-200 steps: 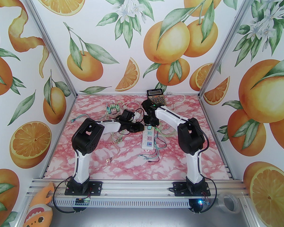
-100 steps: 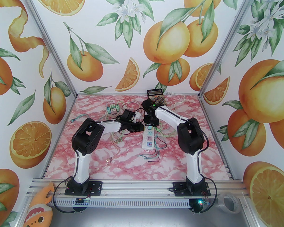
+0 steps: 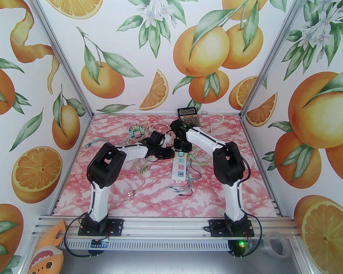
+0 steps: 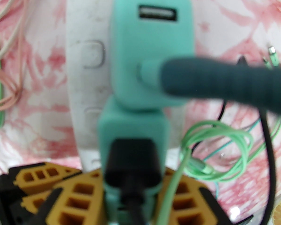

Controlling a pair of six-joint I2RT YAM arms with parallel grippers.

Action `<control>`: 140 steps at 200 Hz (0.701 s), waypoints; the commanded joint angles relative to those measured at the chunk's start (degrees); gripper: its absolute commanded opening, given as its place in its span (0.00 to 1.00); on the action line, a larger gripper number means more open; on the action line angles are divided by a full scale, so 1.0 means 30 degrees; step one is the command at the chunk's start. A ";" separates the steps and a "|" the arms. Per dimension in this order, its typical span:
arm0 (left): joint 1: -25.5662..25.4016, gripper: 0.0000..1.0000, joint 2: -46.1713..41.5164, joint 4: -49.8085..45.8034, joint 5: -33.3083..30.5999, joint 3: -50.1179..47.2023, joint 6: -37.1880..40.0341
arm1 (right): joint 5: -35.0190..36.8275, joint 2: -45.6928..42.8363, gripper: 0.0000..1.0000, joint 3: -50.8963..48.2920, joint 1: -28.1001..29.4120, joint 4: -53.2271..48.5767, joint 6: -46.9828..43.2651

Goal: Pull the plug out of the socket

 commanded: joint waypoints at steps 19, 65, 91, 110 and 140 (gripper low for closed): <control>-0.0818 0.14 0.1815 -0.2749 -0.1611 -0.0522 0.0351 | -0.2962 -0.2076 0.22 -0.1490 -0.1259 0.1262 0.0260; -0.0870 0.14 0.1941 -0.2975 -0.1421 -0.0101 0.0488 | -0.1965 -0.1448 0.22 -0.0363 -0.0110 0.0512 0.0341; -0.0869 0.14 0.2008 -0.3259 -0.1445 0.0143 0.0576 | -0.1082 -0.0609 0.22 0.0836 0.0997 -0.0420 0.0347; -0.0870 0.14 0.1979 -0.3364 -0.1540 0.0152 0.0663 | -0.0673 -0.0719 0.22 0.1200 0.1160 -0.0769 0.0343; -0.0840 0.14 0.1908 -0.3484 -0.1596 0.0168 0.0721 | 0.0526 -0.1795 0.23 0.1382 0.0774 -0.1513 -0.0153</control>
